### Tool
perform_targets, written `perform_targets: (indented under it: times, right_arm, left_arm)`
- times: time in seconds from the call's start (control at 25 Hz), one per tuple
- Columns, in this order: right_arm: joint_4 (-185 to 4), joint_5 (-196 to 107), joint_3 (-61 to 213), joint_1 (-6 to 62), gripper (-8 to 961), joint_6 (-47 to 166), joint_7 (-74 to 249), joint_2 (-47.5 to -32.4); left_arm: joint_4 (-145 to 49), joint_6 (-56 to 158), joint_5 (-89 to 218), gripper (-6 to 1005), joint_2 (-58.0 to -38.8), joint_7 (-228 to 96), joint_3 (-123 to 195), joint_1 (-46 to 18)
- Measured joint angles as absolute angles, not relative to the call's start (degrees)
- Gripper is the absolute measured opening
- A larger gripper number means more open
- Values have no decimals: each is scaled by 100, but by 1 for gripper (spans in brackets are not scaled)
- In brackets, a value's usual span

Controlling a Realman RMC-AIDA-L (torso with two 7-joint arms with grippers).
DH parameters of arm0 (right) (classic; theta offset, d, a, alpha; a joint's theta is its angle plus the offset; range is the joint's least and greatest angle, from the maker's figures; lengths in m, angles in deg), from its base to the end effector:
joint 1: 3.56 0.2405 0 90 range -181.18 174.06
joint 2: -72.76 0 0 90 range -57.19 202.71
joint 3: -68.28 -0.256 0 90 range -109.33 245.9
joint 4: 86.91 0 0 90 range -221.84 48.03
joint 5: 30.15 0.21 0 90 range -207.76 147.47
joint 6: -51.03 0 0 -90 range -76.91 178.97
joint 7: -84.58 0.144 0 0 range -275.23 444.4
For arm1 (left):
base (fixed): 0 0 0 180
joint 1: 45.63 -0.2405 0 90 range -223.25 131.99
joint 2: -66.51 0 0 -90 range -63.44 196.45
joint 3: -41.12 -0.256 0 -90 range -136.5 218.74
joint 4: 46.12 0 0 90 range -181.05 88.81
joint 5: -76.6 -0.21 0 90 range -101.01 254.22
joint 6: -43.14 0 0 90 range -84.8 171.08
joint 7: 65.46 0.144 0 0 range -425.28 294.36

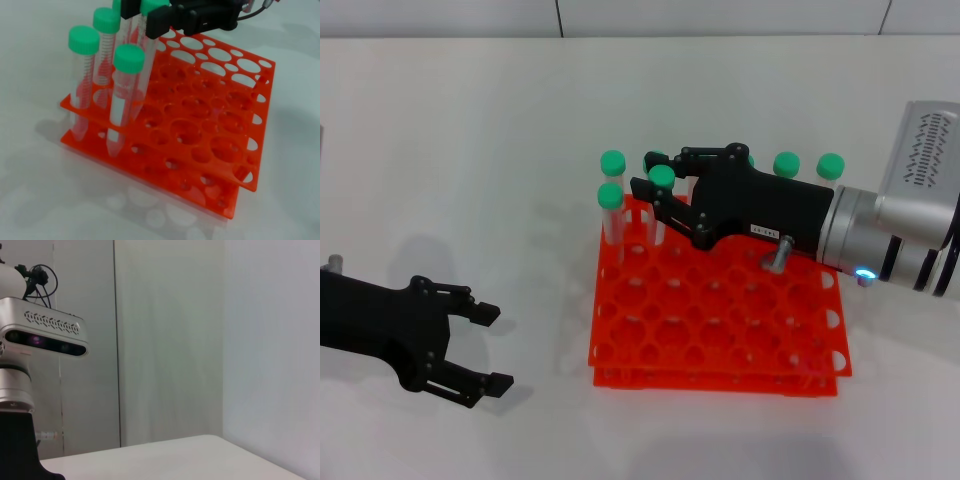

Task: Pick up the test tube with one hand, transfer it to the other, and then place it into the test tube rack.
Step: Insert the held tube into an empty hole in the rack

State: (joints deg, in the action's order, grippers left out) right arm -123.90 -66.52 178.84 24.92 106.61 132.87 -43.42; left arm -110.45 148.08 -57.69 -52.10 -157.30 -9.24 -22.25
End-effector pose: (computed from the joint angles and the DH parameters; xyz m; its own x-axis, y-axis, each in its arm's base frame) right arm 0.1797 0.3375 -0.0883 0.7802 -0.0103 -0.6254 -0.2744 -0.9042 -0.3274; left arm -0.2754 0.2837 0.0365 0.9295 0.3687 0.0118 0.3689 -0.9286 -0.0408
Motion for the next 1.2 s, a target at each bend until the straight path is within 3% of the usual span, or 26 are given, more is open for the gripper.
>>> perform_targets:
  times: [0.64,1.2]
  right_arm:
    - [-12390,-6643,17923,2491,266,10657,13293,-4343]
    - [-12390,-6632,17946,2527,341,10648,13299,-4342]
  left_arm:
    - [-11037,14808,-5768,886,-5223,-15730,-994,-2235]
    - [-11028,14809,-5769,886,-5223,-15730,-1051,-2235]
